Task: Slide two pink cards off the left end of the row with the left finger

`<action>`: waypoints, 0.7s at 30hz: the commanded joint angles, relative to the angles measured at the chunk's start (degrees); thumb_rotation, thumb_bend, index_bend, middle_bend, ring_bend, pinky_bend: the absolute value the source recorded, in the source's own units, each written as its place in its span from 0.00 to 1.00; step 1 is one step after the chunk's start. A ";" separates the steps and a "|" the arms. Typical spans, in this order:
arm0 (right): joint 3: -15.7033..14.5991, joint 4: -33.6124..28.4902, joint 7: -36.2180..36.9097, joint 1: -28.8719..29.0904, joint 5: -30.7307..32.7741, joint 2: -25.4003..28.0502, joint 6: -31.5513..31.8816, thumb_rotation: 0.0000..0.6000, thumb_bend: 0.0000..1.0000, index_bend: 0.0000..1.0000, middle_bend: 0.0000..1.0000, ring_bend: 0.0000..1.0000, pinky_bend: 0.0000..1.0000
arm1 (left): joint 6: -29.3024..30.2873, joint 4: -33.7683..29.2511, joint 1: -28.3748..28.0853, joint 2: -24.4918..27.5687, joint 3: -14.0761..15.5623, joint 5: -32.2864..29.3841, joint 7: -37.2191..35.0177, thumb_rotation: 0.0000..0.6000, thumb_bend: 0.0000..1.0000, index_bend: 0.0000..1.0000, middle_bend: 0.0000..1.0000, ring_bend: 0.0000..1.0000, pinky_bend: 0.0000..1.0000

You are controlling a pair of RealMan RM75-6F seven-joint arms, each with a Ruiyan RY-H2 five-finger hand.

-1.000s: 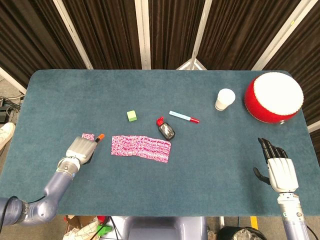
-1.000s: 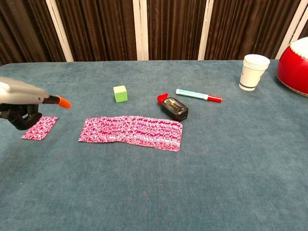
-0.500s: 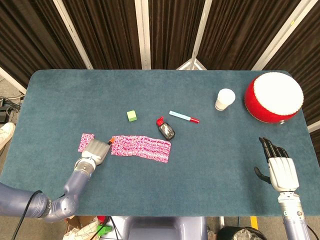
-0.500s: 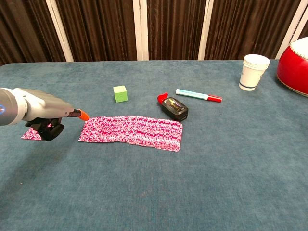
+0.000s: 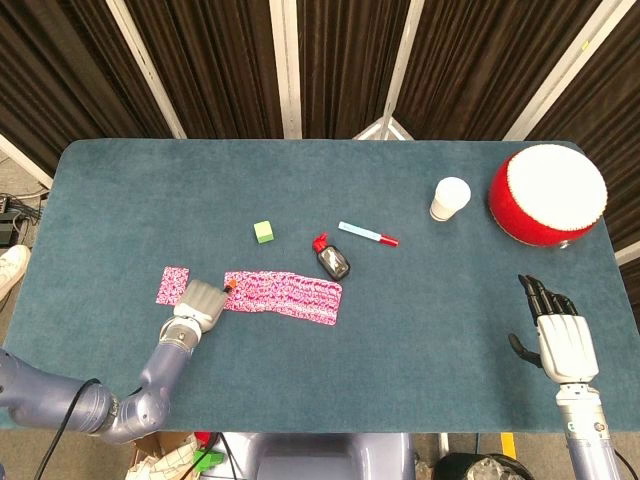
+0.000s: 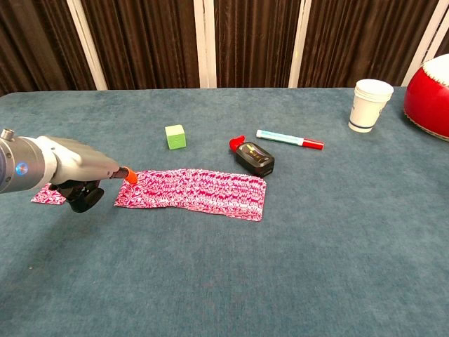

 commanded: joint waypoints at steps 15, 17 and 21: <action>0.19 0.47 0.15 0.03 0.46 -0.08 -0.18 1.00 0.28 0.01 0.15 0.23 0.24 | -0.13 6.09 -1.92 -4.20 -0.31 -4.41 3.54 1.00 0.99 0.05 0.82 0.80 0.70; 0.17 0.52 0.23 0.03 0.42 -0.11 -0.17 1.00 0.28 0.01 0.15 0.23 0.24 | -0.39 6.73 -1.96 -4.51 -0.58 -4.75 3.56 1.00 0.99 0.05 0.82 0.80 0.70; 0.18 0.66 0.11 0.00 0.55 -0.18 -0.18 1.00 0.28 0.01 0.15 0.23 0.24 | -0.96 8.64 -2.25 -5.10 -0.72 -5.44 4.29 1.00 0.99 0.05 0.82 0.80 0.70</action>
